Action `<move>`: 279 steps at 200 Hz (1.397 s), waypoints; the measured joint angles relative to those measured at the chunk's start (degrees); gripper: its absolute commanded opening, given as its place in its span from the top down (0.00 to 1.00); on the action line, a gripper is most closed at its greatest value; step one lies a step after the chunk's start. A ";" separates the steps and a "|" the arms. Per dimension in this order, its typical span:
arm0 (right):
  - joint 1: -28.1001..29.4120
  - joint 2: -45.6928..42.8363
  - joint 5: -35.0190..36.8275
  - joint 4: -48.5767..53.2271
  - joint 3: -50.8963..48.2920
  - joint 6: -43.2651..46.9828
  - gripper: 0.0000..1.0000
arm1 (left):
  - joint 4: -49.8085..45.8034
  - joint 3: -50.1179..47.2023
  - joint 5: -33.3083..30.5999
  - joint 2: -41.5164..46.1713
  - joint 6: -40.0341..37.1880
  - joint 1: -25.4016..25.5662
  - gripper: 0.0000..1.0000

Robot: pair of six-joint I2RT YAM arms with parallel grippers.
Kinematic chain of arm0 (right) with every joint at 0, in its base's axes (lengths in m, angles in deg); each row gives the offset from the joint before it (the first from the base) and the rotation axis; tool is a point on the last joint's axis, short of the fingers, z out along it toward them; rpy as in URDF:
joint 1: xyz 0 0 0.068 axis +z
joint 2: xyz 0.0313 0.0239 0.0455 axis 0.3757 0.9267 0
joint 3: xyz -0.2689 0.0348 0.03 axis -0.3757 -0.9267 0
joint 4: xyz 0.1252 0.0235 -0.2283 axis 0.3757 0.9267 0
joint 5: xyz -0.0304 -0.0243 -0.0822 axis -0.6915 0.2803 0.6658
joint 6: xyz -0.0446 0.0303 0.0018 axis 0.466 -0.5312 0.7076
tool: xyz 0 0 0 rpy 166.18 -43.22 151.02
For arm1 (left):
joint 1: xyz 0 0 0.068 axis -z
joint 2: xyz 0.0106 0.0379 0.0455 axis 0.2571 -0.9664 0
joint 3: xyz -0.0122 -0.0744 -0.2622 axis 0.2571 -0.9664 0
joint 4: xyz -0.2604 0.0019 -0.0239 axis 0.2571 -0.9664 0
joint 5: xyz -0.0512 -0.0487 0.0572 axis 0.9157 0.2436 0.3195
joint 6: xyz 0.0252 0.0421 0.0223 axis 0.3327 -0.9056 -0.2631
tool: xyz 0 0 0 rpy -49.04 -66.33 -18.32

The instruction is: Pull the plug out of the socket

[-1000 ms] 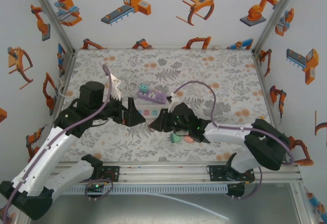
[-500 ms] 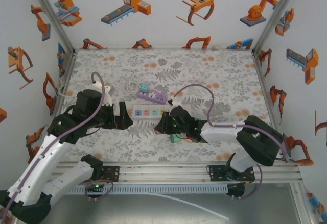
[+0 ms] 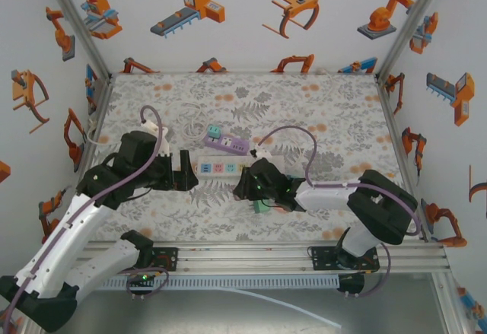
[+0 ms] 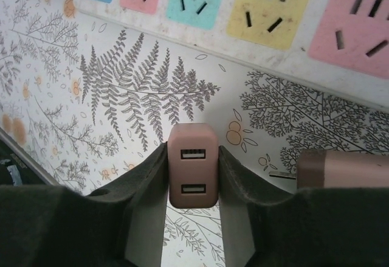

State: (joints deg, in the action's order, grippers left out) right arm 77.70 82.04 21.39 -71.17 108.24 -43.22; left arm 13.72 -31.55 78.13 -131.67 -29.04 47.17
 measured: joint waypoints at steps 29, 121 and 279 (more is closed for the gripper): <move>0.00 -0.66 1.38 2.99 0.00 -0.07 0.55 | 0.02 -0.02 -0.42 -1.20 0.11 0.00 0.03; 0.00 -12.04 7.34 8.52 0.04 5.66 0.50 | 0.85 -0.13 -4.37 -5.07 3.21 -0.09 0.03; -5.75 6.23 6.58 21.90 44.96 71.08 0.35 | 16.11 8.90 -4.15 -29.20 8.92 -16.83 0.06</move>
State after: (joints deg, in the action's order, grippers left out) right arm 71.96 88.27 27.97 -49.27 153.20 27.85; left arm 29.83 -22.65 73.98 -160.87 -20.12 30.34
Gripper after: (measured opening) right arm 0.643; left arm 0.956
